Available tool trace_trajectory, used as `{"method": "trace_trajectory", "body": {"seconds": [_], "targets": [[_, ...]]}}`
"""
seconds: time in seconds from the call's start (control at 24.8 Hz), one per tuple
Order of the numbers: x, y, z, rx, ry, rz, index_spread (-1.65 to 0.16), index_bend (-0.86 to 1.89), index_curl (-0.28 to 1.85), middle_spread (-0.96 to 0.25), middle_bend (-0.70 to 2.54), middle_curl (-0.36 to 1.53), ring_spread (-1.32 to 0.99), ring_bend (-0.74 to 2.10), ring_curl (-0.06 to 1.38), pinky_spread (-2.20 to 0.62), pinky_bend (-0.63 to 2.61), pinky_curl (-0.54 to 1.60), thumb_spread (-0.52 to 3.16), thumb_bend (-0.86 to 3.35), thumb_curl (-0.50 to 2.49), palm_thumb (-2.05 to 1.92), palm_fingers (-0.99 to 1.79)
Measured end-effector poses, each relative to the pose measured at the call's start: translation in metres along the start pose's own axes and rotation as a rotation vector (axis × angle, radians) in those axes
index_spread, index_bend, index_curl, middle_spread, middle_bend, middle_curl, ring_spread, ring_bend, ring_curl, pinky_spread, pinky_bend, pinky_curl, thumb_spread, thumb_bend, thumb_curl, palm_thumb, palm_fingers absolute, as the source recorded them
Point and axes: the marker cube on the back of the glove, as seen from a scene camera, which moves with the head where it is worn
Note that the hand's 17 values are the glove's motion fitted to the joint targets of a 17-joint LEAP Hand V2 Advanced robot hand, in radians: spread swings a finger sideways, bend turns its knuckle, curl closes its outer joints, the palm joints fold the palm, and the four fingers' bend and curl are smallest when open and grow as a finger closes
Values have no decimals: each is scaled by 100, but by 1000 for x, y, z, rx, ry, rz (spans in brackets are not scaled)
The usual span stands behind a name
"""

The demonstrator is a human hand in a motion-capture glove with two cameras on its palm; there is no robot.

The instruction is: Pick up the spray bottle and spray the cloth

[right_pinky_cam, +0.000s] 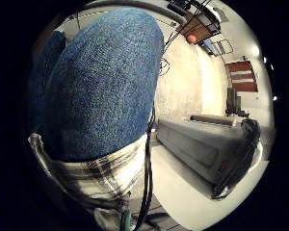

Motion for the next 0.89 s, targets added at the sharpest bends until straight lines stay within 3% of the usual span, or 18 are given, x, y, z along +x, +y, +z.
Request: {"method": "trace_trajectory", "body": {"seconds": [0.89], "targets": [[1,4,3,-14,-14,5,-39,17,30,-8,16,21,16,21,29,20,42,27,117,-1,54,65,-6]]}}
